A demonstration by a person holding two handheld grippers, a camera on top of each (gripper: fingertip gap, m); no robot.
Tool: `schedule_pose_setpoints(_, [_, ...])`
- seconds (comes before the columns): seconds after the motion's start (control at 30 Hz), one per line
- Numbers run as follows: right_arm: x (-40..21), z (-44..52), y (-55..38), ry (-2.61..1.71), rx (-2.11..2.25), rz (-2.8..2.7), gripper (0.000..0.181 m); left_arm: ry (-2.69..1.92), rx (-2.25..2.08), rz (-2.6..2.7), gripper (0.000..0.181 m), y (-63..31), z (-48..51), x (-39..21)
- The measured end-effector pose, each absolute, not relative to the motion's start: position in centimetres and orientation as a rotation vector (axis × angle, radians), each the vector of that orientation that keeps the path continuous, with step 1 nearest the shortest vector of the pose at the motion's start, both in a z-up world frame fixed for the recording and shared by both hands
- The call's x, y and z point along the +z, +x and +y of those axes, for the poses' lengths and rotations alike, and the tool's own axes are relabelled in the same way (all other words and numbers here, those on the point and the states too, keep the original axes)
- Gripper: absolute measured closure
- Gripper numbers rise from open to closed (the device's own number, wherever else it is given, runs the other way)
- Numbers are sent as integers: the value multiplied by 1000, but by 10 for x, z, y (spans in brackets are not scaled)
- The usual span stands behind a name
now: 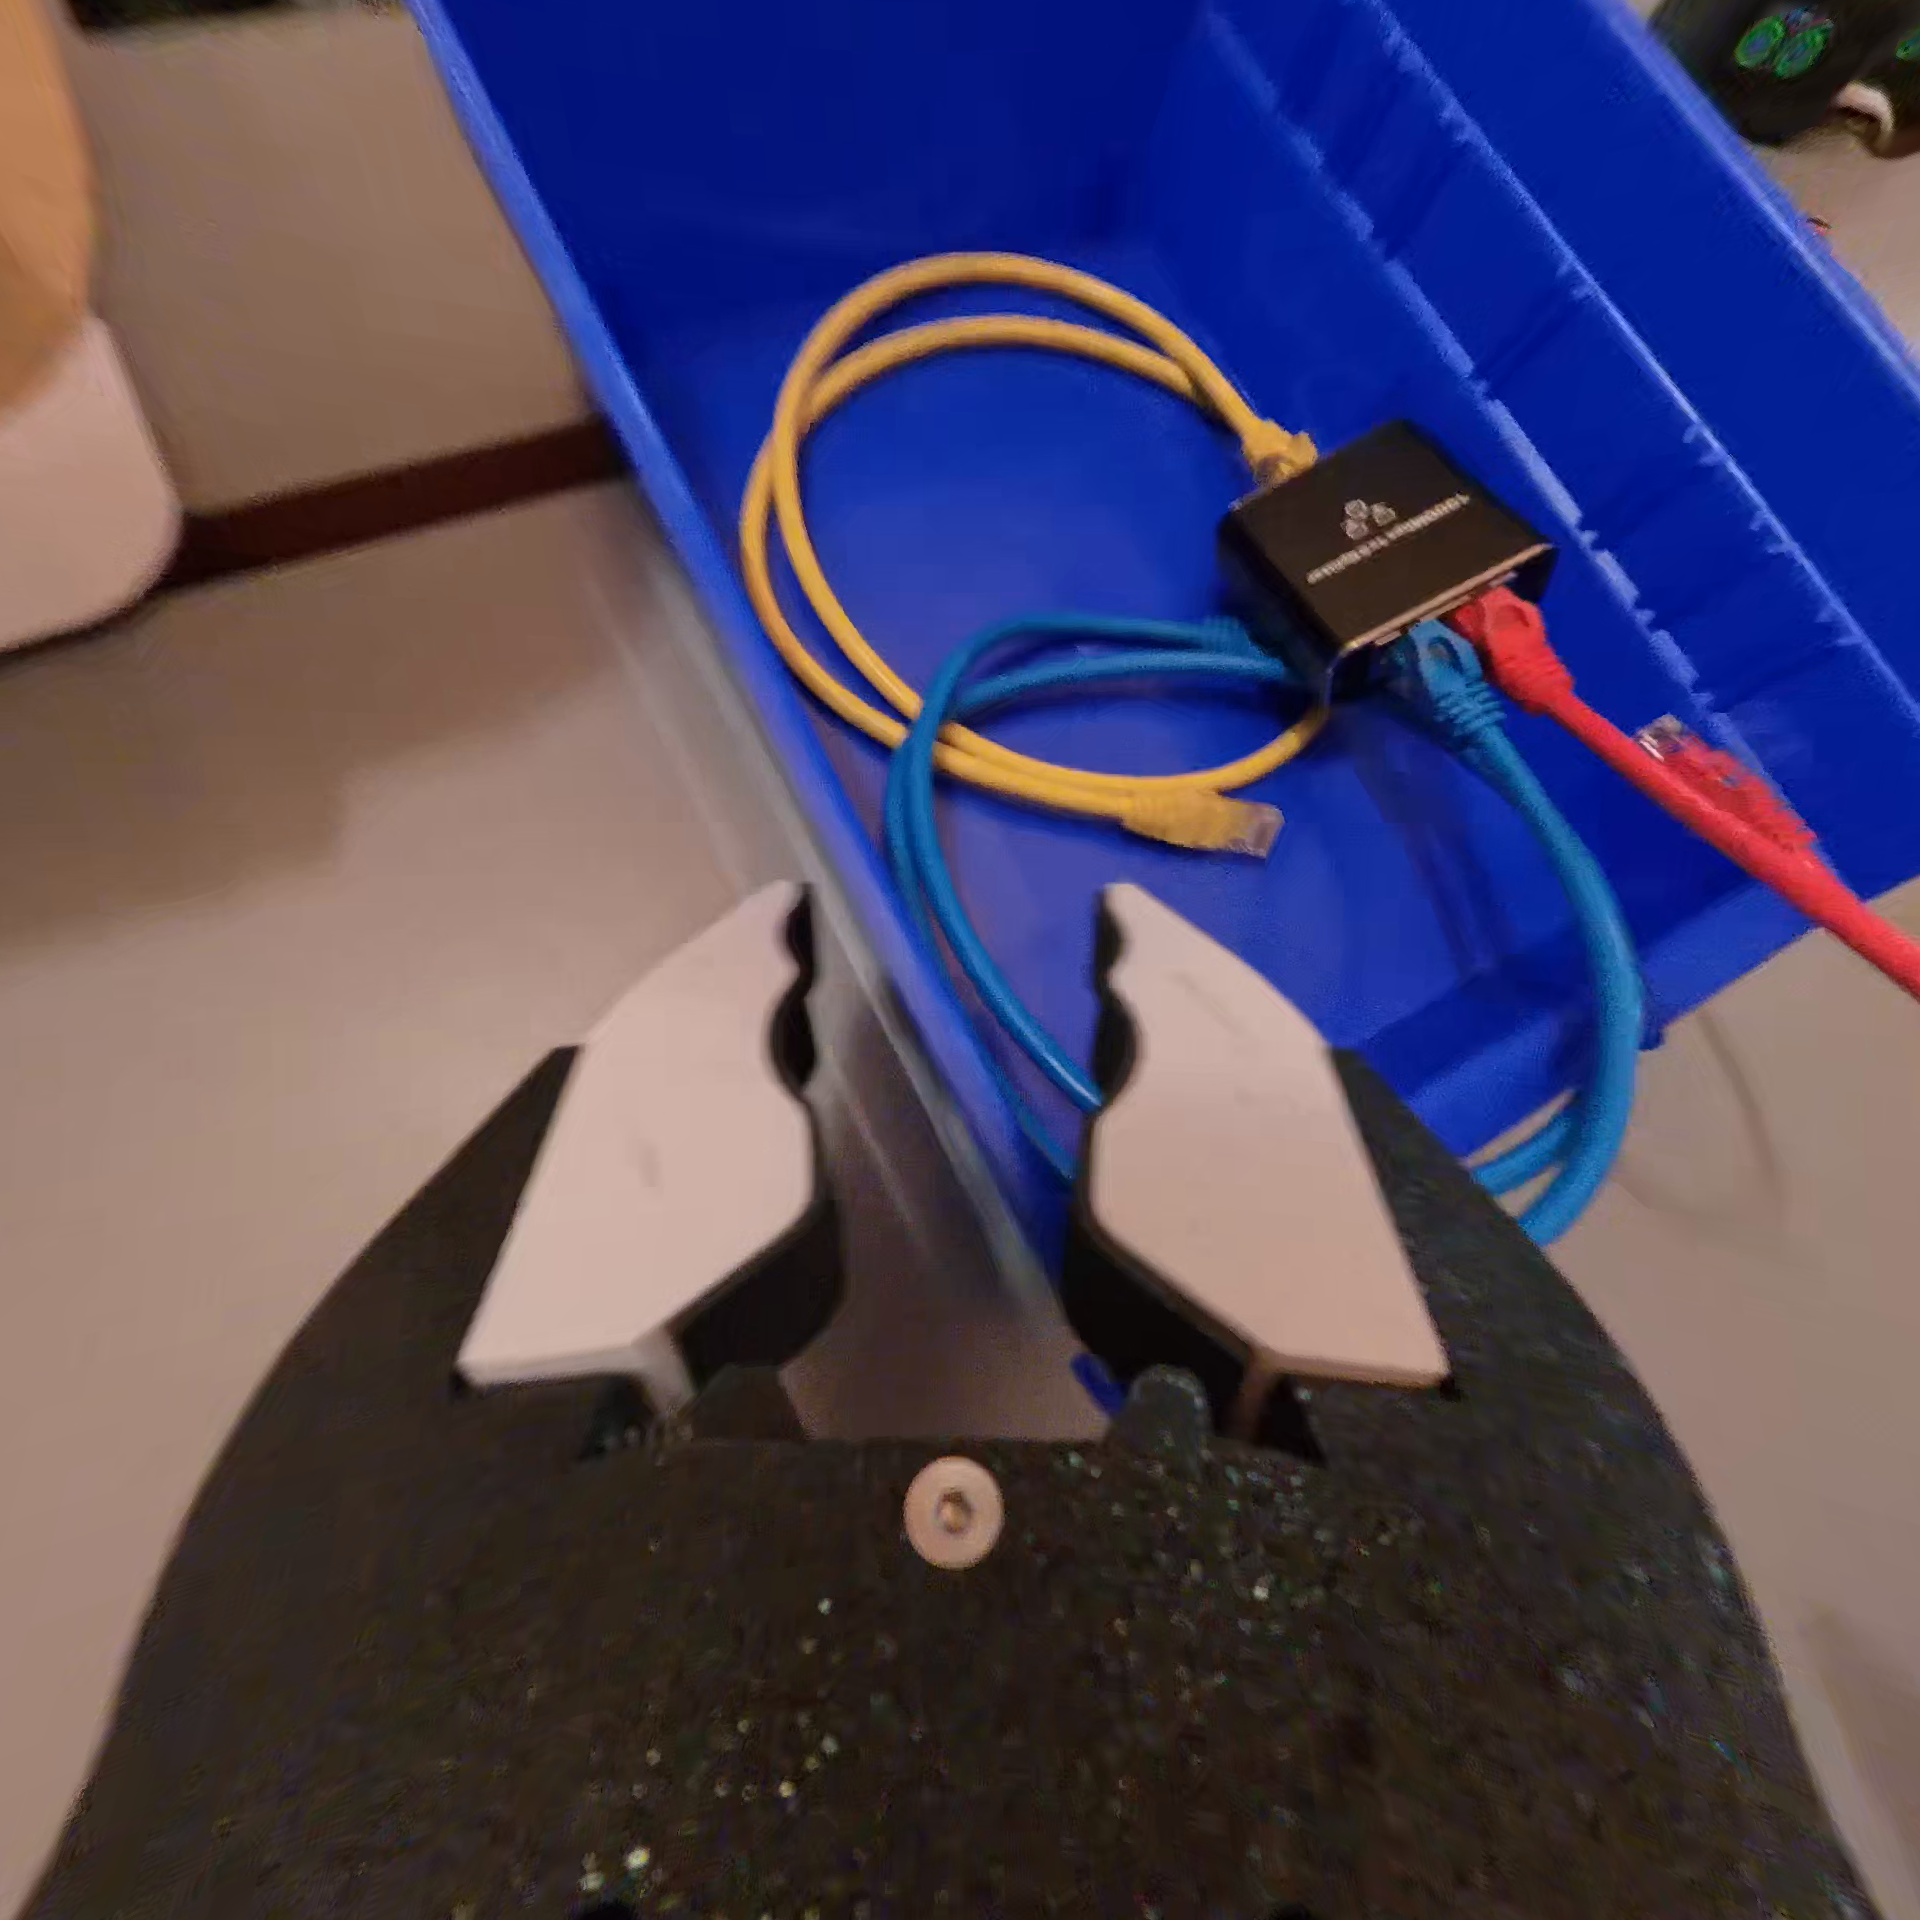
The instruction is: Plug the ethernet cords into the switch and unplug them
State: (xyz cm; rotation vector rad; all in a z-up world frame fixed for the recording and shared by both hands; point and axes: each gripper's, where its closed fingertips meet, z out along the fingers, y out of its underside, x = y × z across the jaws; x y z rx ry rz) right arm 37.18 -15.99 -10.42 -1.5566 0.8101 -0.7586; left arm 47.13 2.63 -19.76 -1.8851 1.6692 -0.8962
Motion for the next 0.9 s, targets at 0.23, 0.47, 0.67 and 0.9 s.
schedule_pose_setpoints(0.23, [-93,-174,367,-1546,-781,807,116,-1744,-740,1632,169,444,67,-194])
schedule_pose_setpoints(0.47, [-77,-171,352,-1587,-762,756,105,-1653,-856,1644,174,350,116,-186])
schedule_pose_setpoints(0.67, [-60,-106,310,-1680,-647,547,103,-1695,-1054,1464,178,270,158,-178])
schedule_pose_setpoints(0.9, [-89,-90,327,-1799,-749,624,99,-1585,-1089,1574,178,283,141,-179])
